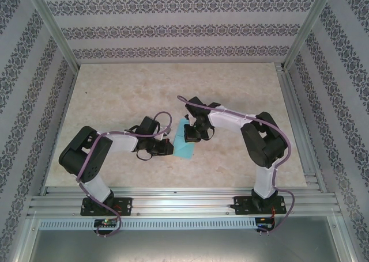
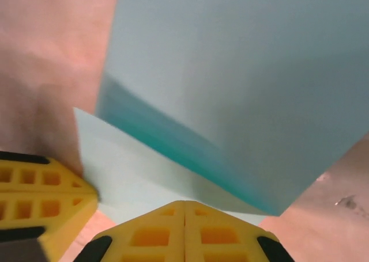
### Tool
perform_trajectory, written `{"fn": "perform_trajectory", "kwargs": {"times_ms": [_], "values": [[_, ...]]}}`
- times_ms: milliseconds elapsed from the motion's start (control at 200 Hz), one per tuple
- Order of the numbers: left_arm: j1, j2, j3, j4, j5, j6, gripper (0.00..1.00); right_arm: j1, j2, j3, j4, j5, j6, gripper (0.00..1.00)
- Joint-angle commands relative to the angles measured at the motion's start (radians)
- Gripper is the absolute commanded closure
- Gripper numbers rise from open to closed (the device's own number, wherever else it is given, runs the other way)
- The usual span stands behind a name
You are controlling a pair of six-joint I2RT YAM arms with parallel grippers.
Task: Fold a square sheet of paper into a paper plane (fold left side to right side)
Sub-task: Fold the triangle a second time at the center of the table.
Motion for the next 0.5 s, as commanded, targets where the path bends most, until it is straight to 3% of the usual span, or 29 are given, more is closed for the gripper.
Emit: {"fn": "perform_trajectory", "kwargs": {"times_ms": [0,495], "values": [[-0.011,0.037,-0.024,-0.063,-0.105,0.031,0.93,0.048,-0.014,-0.016,0.048,-0.063,0.041,0.93],[-0.024,0.043,-0.023,-0.073,-0.132,0.038,0.94,0.112,0.123,0.034,0.071,-0.057,0.052,0.93]]}}
